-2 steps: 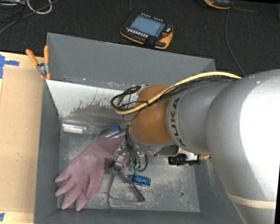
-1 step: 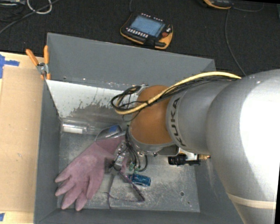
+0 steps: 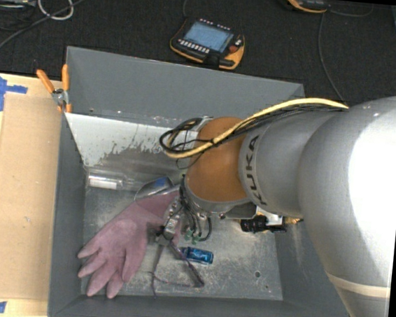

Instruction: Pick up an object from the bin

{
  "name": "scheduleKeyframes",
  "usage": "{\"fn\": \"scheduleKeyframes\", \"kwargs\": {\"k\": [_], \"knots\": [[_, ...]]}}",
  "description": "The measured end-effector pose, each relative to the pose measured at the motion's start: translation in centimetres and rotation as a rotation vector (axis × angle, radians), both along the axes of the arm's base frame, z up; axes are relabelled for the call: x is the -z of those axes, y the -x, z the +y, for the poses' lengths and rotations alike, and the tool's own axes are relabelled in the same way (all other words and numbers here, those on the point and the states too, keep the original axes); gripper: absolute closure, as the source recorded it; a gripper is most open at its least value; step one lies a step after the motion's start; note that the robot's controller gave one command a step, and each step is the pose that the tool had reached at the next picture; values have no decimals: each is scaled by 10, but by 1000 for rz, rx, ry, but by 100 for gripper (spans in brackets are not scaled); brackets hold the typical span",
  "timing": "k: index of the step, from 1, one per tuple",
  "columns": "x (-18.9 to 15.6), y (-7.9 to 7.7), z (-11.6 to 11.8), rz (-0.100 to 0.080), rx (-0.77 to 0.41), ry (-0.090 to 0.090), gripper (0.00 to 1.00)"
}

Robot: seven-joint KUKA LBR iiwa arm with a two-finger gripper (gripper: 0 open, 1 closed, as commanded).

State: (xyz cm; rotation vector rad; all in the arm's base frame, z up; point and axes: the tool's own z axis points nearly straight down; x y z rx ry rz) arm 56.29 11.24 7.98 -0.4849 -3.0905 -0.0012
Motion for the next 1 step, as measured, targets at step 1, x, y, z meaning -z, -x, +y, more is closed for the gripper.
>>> {"fn": "scheduleKeyframes", "kwargs": {"k": [1], "knots": [[0,0,0,0,0,0,100]]}}
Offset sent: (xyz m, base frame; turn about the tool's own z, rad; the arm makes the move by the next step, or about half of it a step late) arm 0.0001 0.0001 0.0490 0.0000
